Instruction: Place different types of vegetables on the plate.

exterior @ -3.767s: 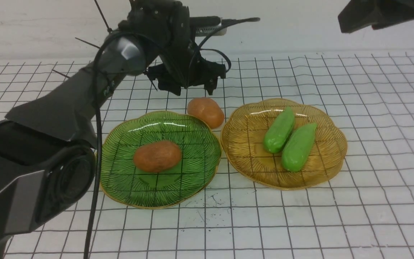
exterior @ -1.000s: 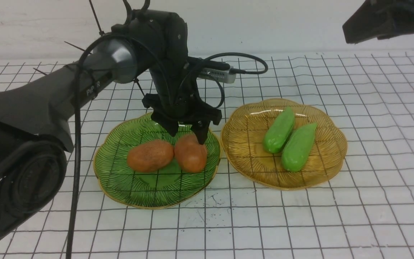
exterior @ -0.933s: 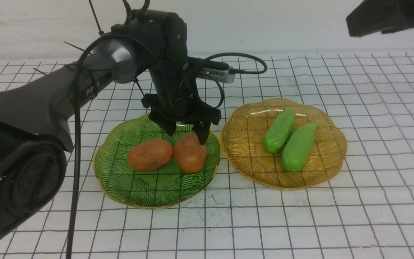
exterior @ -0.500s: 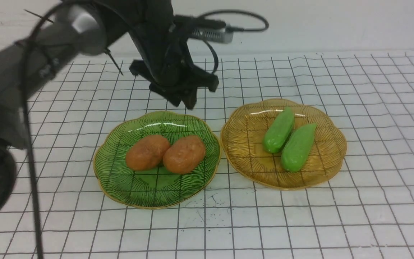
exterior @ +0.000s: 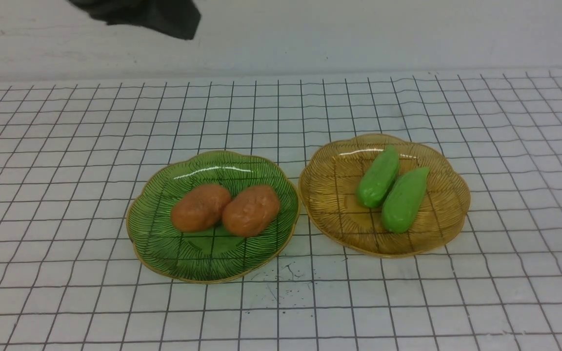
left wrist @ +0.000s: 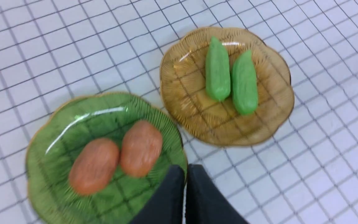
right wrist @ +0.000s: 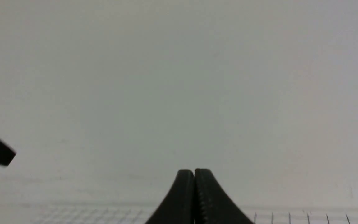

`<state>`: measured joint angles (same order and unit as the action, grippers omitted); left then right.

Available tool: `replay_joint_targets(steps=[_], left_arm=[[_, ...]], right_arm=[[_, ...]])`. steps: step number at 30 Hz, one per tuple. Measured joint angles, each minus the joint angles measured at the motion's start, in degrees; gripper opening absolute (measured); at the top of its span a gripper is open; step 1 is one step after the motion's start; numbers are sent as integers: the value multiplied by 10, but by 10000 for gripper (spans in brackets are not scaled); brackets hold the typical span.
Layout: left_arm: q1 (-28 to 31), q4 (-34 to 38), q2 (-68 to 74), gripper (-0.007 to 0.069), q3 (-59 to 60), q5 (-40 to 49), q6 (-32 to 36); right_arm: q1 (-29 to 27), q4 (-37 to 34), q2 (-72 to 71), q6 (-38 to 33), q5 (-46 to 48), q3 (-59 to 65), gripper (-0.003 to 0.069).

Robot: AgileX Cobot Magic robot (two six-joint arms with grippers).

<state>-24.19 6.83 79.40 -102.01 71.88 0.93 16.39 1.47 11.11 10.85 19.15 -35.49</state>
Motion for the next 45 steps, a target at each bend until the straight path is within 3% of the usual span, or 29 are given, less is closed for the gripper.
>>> replay_joint_targets(steps=[3, 7, 11, 21, 45], left_arm=[[0, -6, -83, -8, 87, 2, 2], [0, -14, -188, -8, 202, 1, 3], [0, -31, -285, -8, 302, -32, 3], [0, -50, -431, -8, 425, -79, 3], [0, -48, -478, -8, 438, -83, 2]], right_arm=[[0, 1, -10, 1, -129, 53, -15], [0, 2, -12, 1, -229, 81, -15], [0, 4, -12, 0, -264, 84, -15], [0, 5, -12, -1, -268, 85, -15], [0, 6, -12, -1, -270, 86, -15]])
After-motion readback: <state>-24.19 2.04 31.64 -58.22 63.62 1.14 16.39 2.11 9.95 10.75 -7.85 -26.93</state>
